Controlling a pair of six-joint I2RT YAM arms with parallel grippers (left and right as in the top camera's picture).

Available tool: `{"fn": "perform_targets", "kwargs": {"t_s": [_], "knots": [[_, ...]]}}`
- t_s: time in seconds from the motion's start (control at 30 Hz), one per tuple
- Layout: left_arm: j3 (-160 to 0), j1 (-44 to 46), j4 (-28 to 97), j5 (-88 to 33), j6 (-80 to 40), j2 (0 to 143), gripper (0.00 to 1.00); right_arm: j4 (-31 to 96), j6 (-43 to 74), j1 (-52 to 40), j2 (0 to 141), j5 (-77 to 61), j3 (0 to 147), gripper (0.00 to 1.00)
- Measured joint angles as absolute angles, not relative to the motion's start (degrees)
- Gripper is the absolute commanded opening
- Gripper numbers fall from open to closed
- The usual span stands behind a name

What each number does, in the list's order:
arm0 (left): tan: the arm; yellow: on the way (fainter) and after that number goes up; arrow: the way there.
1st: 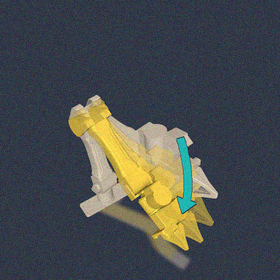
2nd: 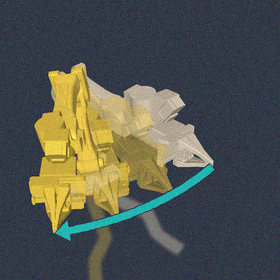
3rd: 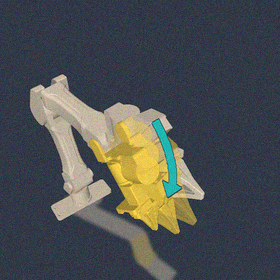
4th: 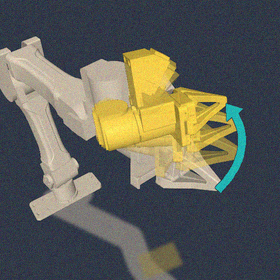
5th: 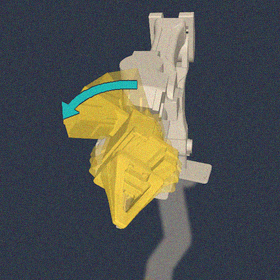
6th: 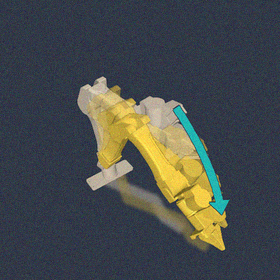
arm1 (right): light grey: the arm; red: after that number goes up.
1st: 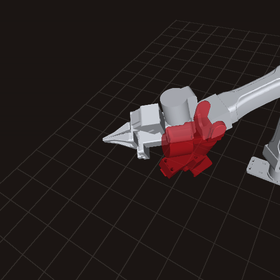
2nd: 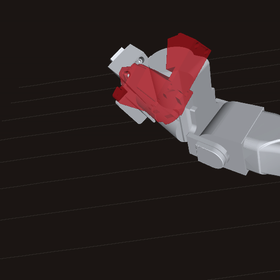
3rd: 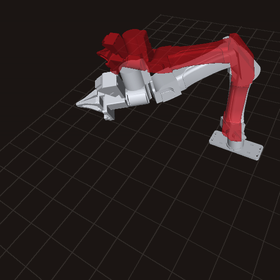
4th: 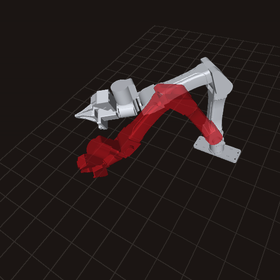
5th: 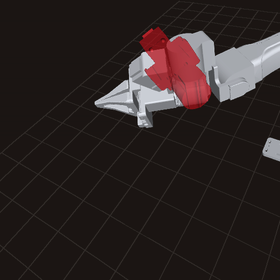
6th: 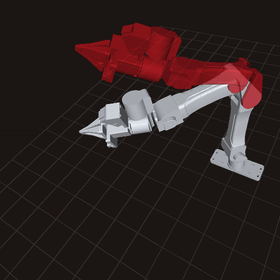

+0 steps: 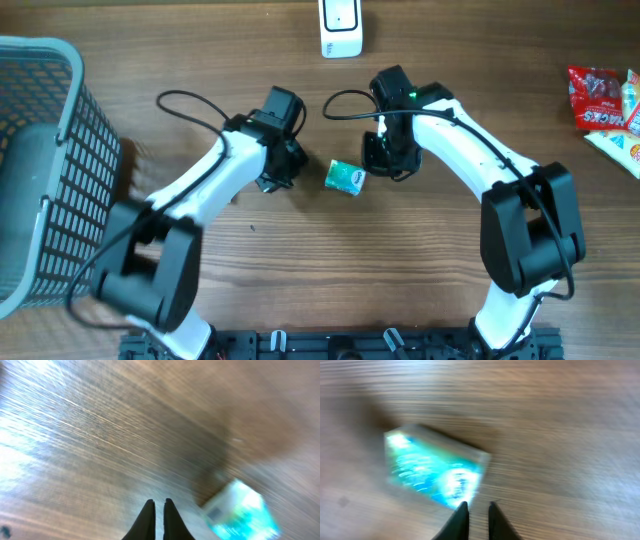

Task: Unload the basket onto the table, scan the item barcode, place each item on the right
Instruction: 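Reach the right gripper to the small green box and grasp it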

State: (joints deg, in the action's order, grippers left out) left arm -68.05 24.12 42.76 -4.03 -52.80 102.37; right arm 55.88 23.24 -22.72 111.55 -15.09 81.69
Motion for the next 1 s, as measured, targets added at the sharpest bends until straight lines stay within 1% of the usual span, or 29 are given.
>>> {"fn": "perform_targets", "kwargs": {"t_s": [0.03, 0.07, 0.17, 0.3, 0.33, 0.37, 0.47, 0.57, 0.63, 0.73, 0.77, 0.8, 0.87, 0.97, 1.0], "knots": [[-68.62, 23.70, 44.16, -2.94, -52.86, 98.80, 0.82, 54.37, 18.96, -22.72, 111.07, -17.04, 83.46, 0.72], [-69.21, 23.20, 45.21, -2.04, -52.75, 97.21, 1.00, 51.33, 16.25, -22.72, 110.63, -17.82, 83.90, 0.99], [-69.38, 21.93, 50.89, 0.93, -52.99, 96.86, 1.00, 46.41, 10.09, -22.72, 110.69, -18.24, 84.16, 1.00], [-69.38, 21.26, 56.60, 3.20, -53.30, 96.86, 1.00, 46.22, -0.91, -22.55, 115.72, -24.12, 84.23, 1.00], [-69.38, 20.60, 56.77, 3.22, -53.34, 96.86, 1.00, 46.52, -2.83, -22.44, 117.51, -25.45, 84.23, 0.97], [-69.38, 19.79, 57.08, 3.22, -53.52, 96.86, 1.00, 47.51, -4.43, -22.15, 119.46, -26.59, 84.23, 0.88], [-69.38, 19.00, 58.13, 3.42, -53.52, 96.86, 1.00, 50.13, -7.46, -21.37, 120.95, -28.08, 84.23, 0.54], [-69.38, 19.00, 58.35, 3.53, -53.52, 96.86, 1.00, 51.03, -8.23, -21.26, 120.97, -28.51, 84.23, 0.36], [-69.38, 19.00, 58.72, 3.62, -53.52, 96.86, 1.00, 51.59, -8.71, -21.26, 120.97, -28.53, 84.23, 0.31], [-69.38, 19.00, 58.94, 3.60, -53.52, 96.86, 1.00, 52.34, -8.71, -21.26, 120.97, -28.75, 84.23, 0.33], [-69.38, 19.00, 58.96, 3.60, -53.52, 96.86, 1.00, 53.23, -8.71, -21.26, 120.97, -29.17, 84.23, 0.38], [-69.38, 19.00, 58.96, 3.60, -53.52, 96.86, 1.00, 54.68, -8.86, -21.26, 120.97, -29.87, 84.23, 0.45], [-69.38, 19.00, 58.94, 3.62, -53.52, 96.86, 1.00, 54.89, -8.88, -21.26, 120.97, -30.70, 84.23, 0.48], [-69.38, 19.00, 58.98, 3.60, -53.52, 96.86, 1.00, 53.60, -8.86, -21.26, 121.23, -31.55, 84.14, 0.48], [-69.38, 19.00, 59.00, 3.62, -53.52, 96.86, 1.00, 52.25, -8.84, -21.26, 121.58, -31.79, 83.79, 0.46]]}}
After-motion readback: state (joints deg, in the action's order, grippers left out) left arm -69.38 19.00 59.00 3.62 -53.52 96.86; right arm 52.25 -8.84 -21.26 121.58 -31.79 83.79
